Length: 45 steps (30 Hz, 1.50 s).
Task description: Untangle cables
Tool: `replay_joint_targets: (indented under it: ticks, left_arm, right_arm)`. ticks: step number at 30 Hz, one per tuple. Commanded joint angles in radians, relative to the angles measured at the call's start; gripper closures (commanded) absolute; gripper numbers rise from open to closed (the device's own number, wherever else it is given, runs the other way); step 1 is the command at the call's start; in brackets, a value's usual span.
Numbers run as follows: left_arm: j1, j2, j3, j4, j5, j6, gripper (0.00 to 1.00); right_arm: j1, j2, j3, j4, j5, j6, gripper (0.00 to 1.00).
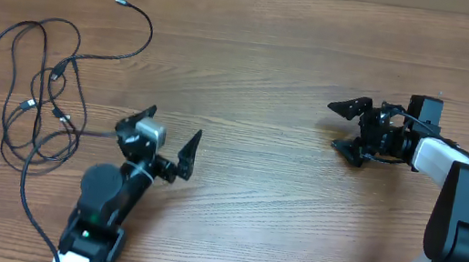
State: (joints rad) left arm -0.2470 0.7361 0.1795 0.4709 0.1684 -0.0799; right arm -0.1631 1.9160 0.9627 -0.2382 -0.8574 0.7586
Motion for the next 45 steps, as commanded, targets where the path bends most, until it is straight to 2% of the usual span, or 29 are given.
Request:
replay_joint_targets:
  ticks: [1,6,10,21,28,45]
  left_arm:
    - [0.007,-0.087,-0.091,0.039,-0.017,-0.014,0.01]
    - [0.021,-0.189,-0.177,0.037,-0.023,-0.030,0.00]
    - [0.061,-0.262,-0.175,-0.061,-0.025,-0.033,0.00]
    - [0.215,-0.608,-0.175,-0.544,-0.021,-0.032,0.00]
    - [0.245,-0.736,-0.175,-0.538,-0.023,0.032,0.00]
    - [0.271,-0.732,-0.175,-0.539,-0.045,0.050,0.01]
  right_arm:
    - [-0.006,0.030,-0.018,-0.003,0.097,-0.027,0.00]
    - [-0.006,0.030,-0.018,-0.003,0.097,-0.027,0.00]
    - [-0.006,0.030,-0.018,-0.003,0.097,-0.027,0.00]
    - [-0.006,0.030,-0.018,-0.003,0.097,-0.027,0.00]
    - [-0.006,0.030,-0.018,-0.003,0.097,-0.027,0.00]
    - [-0.006,0.030,-0.018,-0.003,0.097,-0.027,0.00]
